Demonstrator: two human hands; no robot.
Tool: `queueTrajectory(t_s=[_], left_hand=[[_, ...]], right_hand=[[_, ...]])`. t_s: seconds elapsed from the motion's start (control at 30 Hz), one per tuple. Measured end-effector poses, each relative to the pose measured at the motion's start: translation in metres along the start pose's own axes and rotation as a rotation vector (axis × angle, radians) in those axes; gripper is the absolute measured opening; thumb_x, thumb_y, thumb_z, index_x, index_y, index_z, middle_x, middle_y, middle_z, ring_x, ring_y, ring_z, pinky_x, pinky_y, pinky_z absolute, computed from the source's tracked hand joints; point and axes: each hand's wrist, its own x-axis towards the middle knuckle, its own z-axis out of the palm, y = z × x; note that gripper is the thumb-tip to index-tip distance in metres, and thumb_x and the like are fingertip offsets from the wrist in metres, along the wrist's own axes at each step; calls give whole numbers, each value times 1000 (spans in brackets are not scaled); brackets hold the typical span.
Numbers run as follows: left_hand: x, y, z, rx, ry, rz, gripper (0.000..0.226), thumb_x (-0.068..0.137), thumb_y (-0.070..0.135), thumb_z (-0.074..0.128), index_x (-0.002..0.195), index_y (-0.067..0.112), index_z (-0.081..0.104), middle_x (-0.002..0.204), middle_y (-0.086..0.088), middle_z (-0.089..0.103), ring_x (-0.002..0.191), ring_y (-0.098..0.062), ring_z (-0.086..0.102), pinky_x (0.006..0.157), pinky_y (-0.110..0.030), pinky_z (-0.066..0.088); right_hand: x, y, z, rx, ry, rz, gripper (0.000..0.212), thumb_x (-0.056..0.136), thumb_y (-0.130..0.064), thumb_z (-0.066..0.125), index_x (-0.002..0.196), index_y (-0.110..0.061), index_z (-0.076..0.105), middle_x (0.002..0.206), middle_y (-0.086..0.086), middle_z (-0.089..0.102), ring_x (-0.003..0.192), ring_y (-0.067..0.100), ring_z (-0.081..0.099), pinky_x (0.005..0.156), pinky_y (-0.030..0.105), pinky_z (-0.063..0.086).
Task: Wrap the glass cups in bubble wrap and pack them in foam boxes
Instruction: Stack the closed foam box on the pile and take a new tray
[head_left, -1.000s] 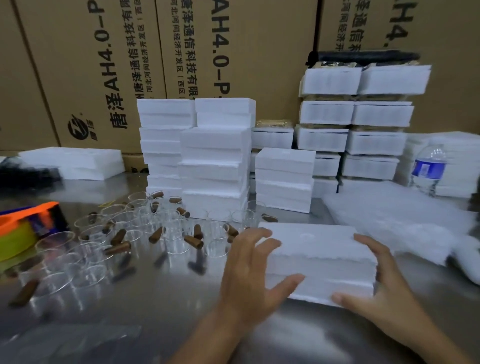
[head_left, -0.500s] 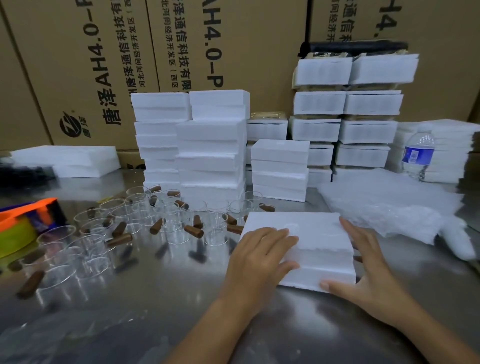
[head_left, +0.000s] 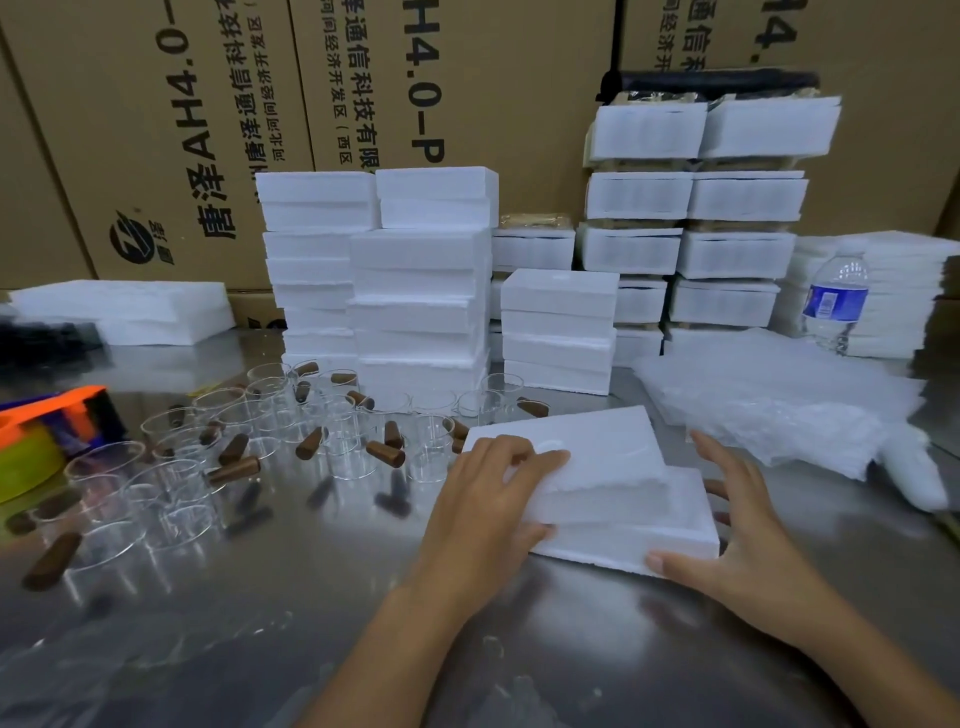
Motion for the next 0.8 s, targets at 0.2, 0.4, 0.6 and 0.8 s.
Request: queueTrajectory(t_s=[0.2,0.4,0.6,0.8], left_hand=[[4,3,-5,-260,223,-169,60,71,18,78,126,25,54,113,7,45,105,1,46,87,-11,46],[26,-31,-26,-725,623,-956,40,77,34,75,108,32,50,103,10,62,96,-5,62,70,-15,53],[25,-70,-25,-793,790,-1322,51,79,40,73,114,12,48,106,3,62,89,-10,62,77,-30,56],[19,-81,-24,-862,828,-1447,56,75,43,76,115,16,47,107,4,59,97,-18,62,70,-33,57]], right_hand=[[-2,0,-4,-7,-8,47,110,58,-27,87,128,-69,14,130,-31,23,118,-1,40,97,29,40],[-4,-2,-4,-45,-71,77,110,61,-26,86,131,-64,11,133,-30,20,115,-23,30,82,6,36],[-4,-13,-3,-9,-101,107,103,61,-32,86,123,-70,13,141,-28,20,123,-8,30,95,18,31],[9,-41,5,-43,157,-13,56,70,-53,60,119,-61,33,127,-42,31,115,-29,26,93,9,27]])
